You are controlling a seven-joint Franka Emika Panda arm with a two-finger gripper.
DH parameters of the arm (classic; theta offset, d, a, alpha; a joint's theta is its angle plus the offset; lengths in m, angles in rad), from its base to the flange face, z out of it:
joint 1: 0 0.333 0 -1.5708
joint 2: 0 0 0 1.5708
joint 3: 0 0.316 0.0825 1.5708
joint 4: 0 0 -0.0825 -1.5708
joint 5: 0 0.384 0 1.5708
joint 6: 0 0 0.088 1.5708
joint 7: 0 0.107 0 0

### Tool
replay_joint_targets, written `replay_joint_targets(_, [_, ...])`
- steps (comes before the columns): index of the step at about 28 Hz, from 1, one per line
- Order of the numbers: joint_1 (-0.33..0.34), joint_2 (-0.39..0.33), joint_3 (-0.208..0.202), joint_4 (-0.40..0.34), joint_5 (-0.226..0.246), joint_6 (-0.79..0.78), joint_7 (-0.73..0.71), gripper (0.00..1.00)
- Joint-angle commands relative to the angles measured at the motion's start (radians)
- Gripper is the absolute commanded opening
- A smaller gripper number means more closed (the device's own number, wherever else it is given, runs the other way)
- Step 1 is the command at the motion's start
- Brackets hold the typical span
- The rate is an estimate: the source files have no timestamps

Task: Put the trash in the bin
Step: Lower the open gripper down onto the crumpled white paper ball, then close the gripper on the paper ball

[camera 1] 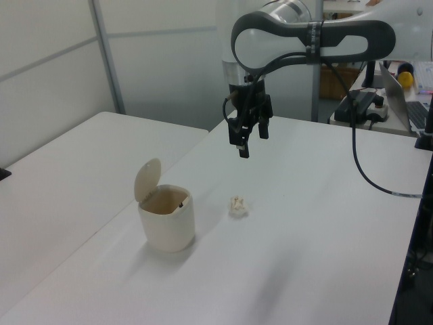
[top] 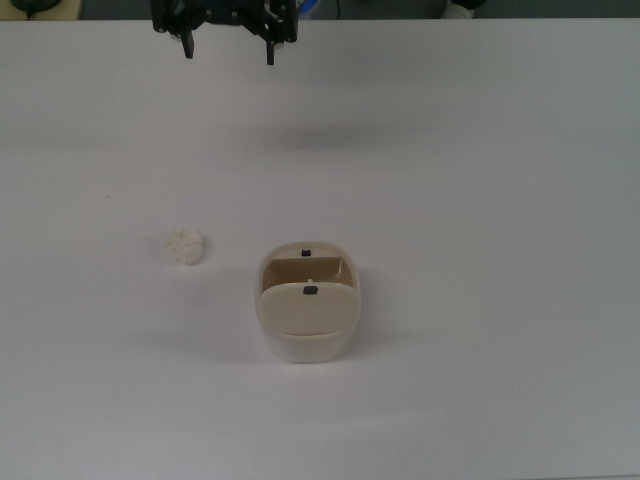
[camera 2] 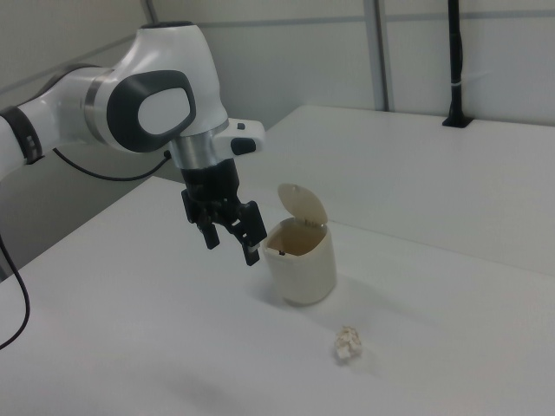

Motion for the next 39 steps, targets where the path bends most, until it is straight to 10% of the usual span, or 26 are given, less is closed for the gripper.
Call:
replay_joint_targets(1, [0.004, 0.01, -0.004, -0.013, 0.056, -0.001, -0.009, 1.0])
replay_joint_targets(21, [-0.058, 0.252, -0.016, -0.013, -0.062, 0.123, -0.328, 1.0])
replay_joint_targets(39, [-0.087, 0.39, -0.023, -0.052, -0.096, 0.424, -0.221, 1.0])
